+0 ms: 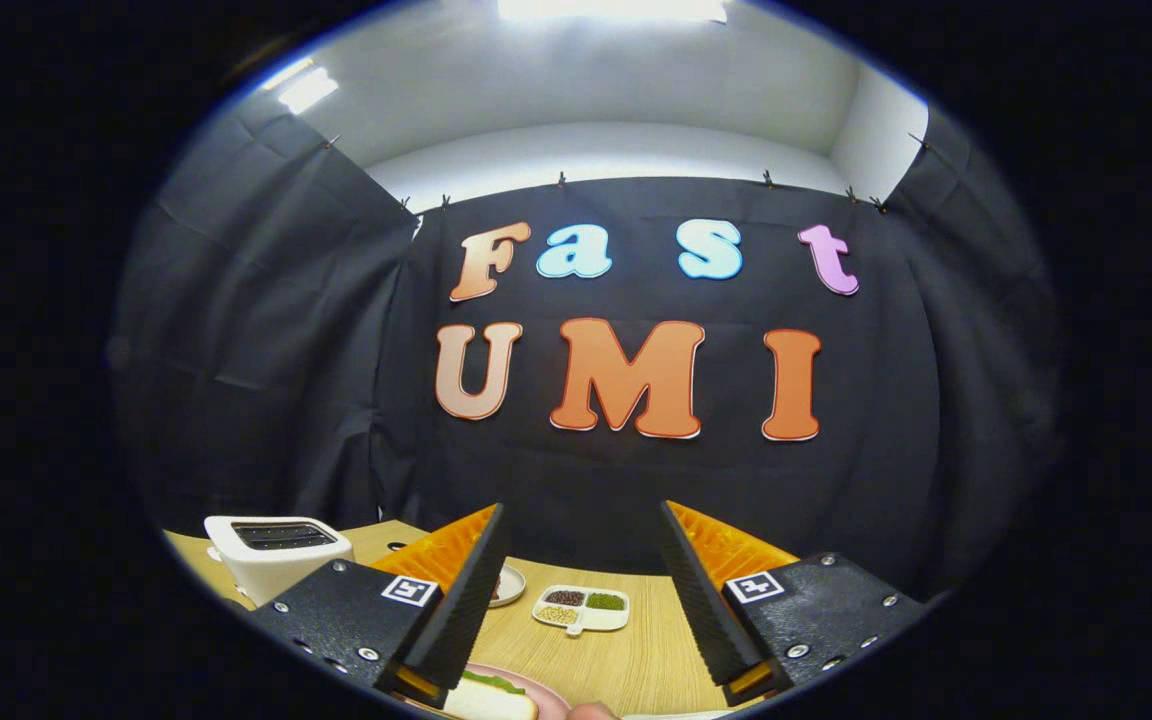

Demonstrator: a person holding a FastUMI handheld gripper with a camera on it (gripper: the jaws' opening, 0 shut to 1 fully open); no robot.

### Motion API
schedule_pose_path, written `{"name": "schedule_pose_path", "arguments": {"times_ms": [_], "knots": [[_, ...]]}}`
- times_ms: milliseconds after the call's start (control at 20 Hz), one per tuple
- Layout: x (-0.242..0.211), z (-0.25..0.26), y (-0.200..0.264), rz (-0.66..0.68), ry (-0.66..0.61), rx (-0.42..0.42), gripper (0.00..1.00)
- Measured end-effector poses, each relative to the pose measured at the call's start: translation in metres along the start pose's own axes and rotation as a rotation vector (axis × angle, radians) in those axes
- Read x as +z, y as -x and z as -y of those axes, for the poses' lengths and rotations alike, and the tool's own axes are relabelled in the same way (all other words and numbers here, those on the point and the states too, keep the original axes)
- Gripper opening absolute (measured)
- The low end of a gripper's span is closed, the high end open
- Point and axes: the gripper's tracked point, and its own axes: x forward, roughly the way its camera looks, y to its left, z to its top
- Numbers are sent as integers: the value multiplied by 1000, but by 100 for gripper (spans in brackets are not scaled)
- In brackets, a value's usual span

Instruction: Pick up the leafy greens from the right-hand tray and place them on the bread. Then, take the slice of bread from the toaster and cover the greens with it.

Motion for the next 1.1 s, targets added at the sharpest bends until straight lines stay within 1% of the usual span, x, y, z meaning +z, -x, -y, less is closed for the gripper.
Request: {"name": "schedule_pose_path", "arguments": {"times_ms": [200,350,550,1100], "knots": [[5,5,1,25,-12,-15,91],[4,10,2,29,8,-35,91],[3,6,0,29,-18,-29,92],[-2,5,0,27,-24,-25,92]]}}
